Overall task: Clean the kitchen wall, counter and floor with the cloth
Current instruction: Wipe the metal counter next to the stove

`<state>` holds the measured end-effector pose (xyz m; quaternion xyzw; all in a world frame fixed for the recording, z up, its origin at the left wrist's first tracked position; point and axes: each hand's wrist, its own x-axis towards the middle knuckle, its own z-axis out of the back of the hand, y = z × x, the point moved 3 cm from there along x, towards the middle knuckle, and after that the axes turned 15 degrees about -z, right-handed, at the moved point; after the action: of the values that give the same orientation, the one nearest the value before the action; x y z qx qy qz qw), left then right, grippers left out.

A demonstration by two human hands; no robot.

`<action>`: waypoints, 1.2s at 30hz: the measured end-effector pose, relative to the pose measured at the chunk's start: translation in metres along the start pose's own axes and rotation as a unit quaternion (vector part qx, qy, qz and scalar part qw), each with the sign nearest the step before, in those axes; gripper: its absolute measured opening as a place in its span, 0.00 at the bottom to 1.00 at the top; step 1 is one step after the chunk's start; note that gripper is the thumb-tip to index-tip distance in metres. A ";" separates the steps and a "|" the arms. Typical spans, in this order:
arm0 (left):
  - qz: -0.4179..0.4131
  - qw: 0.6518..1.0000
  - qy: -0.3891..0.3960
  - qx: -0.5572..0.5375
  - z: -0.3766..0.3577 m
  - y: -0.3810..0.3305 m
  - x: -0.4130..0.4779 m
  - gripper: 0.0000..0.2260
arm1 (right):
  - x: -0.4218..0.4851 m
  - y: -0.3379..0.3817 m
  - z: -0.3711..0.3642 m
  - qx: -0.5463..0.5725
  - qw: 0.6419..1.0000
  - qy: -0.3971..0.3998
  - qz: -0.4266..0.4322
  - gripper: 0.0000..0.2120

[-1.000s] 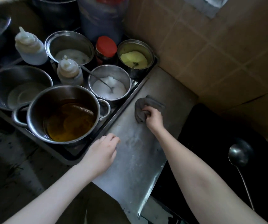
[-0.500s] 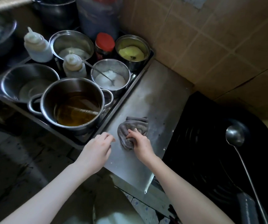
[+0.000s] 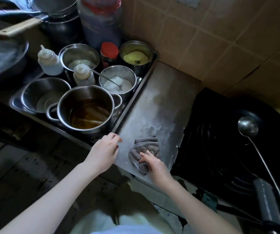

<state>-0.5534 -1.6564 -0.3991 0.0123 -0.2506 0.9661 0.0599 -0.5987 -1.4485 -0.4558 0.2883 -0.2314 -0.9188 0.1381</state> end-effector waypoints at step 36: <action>-0.500 0.831 0.235 0.054 -0.081 -0.225 0.032 0.13 | -0.285 -0.120 -0.005 0.075 0.838 -0.369 -0.395 0.26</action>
<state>-0.5575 -1.4182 -0.3593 -0.0886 -0.1357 0.7898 0.5916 -0.3835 -1.2370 -0.3875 0.0038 -0.1997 -0.9136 -0.3542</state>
